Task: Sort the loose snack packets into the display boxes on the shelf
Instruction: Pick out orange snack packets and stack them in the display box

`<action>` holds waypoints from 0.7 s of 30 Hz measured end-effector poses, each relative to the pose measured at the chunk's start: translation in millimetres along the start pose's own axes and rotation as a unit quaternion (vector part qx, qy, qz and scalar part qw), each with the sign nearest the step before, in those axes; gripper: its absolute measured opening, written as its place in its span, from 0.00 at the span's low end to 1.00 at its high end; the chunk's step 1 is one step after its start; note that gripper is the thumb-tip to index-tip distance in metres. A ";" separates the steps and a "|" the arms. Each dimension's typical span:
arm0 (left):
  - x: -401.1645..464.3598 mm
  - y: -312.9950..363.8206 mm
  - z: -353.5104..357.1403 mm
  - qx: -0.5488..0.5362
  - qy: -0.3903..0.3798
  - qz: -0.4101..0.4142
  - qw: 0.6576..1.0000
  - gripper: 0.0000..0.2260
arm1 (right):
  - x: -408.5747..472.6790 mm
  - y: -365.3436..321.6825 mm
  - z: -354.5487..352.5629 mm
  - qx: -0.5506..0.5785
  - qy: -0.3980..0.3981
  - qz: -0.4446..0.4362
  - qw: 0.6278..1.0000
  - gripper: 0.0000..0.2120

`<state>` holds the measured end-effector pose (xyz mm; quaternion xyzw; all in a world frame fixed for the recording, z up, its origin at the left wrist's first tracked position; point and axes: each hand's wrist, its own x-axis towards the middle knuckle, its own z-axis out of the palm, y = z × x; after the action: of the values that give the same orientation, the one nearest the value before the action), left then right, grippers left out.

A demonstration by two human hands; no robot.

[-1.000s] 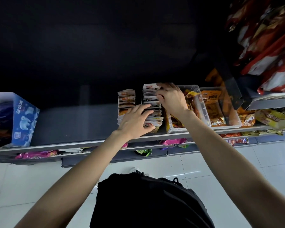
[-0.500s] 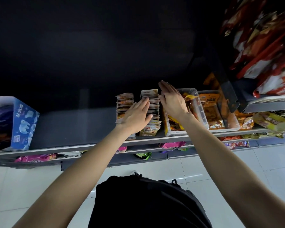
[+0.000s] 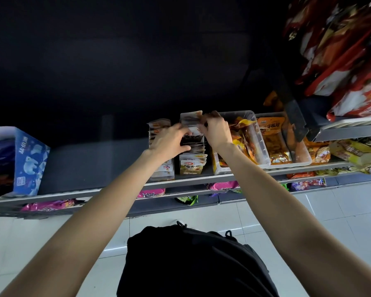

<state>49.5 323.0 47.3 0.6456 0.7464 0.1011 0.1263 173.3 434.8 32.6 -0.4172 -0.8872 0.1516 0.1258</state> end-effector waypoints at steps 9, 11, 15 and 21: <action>16.7 7.0 6.9 0.111 0.012 0.050 0.992 0.11 | -59.6 18.4 -2.3 0.090 -0.041 -0.081 0.992 0.14; 16.4 6.6 8.8 0.099 0.003 0.044 0.994 0.11 | -59.0 14.7 2.8 0.086 -0.042 -0.064 0.993 0.15; 18.2 -4.7 3.9 -0.006 0.087 -0.003 0.996 0.11 | -49.6 6.8 -0.4 0.138 -0.007 -0.033 0.990 0.19; 19.8 -8.6 0.3 0.030 0.073 0.006 0.997 0.20 | -59.9 5.4 -4.1 0.125 -0.055 -0.023 0.990 0.22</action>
<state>38.9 341.3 43.1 0.6445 0.7523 0.1262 0.0512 215.7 392.1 28.6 -0.3684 -0.8765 0.2806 0.1316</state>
